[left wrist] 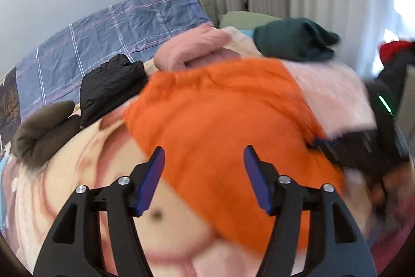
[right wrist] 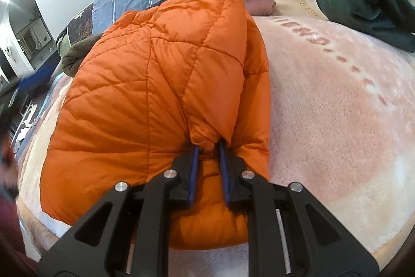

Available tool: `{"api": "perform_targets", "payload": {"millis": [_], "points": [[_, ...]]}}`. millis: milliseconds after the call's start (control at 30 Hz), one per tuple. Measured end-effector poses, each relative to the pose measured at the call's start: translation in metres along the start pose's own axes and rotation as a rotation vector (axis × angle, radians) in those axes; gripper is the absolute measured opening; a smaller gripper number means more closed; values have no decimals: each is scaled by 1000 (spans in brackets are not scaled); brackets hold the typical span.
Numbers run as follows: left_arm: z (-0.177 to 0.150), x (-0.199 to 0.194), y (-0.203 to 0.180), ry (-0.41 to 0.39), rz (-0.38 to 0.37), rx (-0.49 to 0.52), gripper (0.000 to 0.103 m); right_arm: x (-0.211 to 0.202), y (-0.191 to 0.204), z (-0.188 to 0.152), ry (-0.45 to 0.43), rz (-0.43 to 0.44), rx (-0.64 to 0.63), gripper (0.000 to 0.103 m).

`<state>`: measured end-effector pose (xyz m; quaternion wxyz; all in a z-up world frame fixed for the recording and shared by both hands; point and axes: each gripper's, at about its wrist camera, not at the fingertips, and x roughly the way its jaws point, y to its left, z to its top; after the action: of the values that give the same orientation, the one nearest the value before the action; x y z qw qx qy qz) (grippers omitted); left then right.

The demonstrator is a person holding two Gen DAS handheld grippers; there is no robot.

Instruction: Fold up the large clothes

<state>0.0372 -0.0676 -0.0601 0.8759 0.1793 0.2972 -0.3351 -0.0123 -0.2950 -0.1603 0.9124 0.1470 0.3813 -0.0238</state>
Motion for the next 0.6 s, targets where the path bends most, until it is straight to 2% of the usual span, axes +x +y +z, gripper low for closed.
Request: {"api": "perform_targets", "payload": {"millis": [167,267,333,400,433,533,600], "points": [[-43,-41,-43,2,-68,103,78,1,-3,1,-1,8,10,16],[-63,-29,-73,70,-28,203,78,1,-3,1,-4,9,14,16],[-69,-13,-84,103,1,224,78,0,-4,1,-7,11,16,16],[-68,5,-87,117,93,202,78,0,-4,0,-11,10,14,16],[-64,19,-84,128,170,164,78,0,-5,0,-12,11,14,16],[-52,26,-73,123,184,45,78,0,-5,-1,-15,9,16,16],[-52,22,-65,121,188,19,79,0,-5,-2,-13,5,14,16]]}}
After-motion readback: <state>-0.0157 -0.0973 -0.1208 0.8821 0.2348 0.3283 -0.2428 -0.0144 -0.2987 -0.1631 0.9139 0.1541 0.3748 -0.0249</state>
